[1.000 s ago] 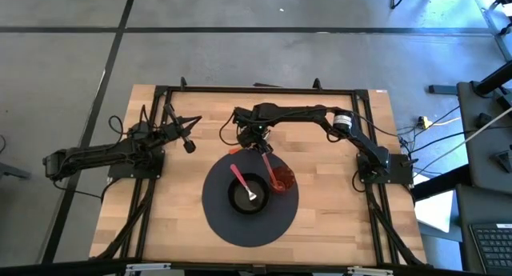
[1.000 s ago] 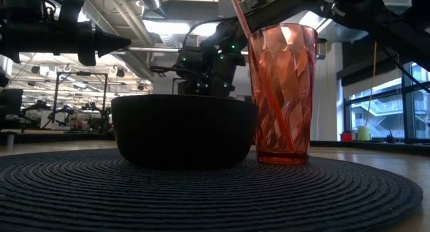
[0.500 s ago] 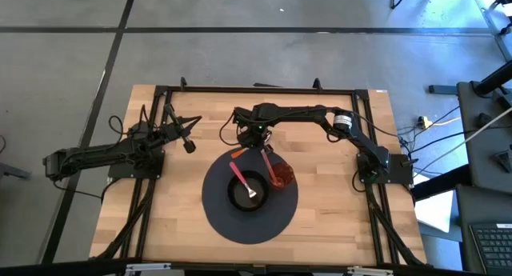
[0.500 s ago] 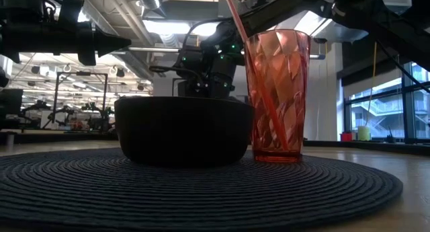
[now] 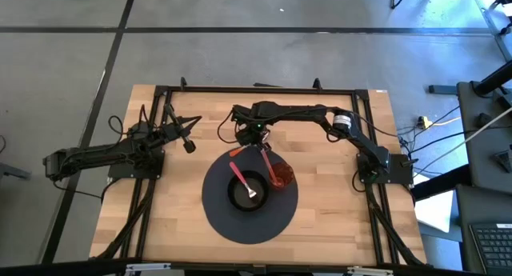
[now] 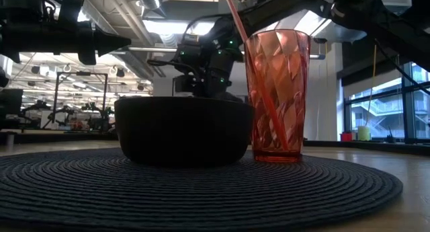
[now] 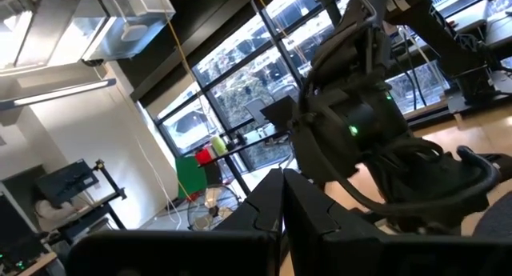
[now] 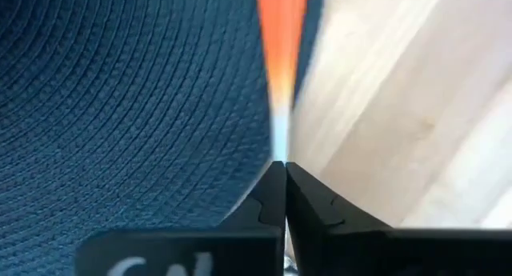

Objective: Pick & Place Utensil
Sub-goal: Put the orange spoon into the black bowl

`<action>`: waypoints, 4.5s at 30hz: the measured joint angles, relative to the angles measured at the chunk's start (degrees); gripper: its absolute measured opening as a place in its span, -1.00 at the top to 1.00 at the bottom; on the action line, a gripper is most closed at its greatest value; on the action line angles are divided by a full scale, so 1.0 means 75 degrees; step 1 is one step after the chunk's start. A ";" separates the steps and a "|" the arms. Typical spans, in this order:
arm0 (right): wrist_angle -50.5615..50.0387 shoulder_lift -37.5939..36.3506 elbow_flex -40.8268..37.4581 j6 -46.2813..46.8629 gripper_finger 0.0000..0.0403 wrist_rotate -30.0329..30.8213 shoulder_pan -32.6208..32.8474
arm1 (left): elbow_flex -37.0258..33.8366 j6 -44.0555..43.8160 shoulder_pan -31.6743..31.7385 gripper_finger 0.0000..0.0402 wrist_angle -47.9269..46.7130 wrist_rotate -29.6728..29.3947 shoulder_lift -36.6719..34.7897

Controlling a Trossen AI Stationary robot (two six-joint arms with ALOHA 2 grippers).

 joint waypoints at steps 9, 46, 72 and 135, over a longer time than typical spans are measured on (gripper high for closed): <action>-0.0435 0.0000 0.0196 -0.0083 0.76 0.0098 -0.0029 | 0.0000 -0.0026 -0.0001 0.98 -0.0001 0.0000 0.0001; -0.0516 0.0456 0.0251 -0.0001 0.65 0.0087 -0.0192 | 0.0000 -0.0017 0.0001 0.98 -0.0012 0.0000 0.0000; -0.0938 0.0533 0.1597 0.1104 0.97 0.0507 -0.0306 | 0.0000 -0.0604 -0.0005 0.98 0.0106 0.0341 0.0001; 0.1975 -1.1071 -0.4169 0.4838 0.97 0.0905 0.3298 | 0.0003 -0.4774 -0.0008 0.98 0.0558 0.0019 -0.0002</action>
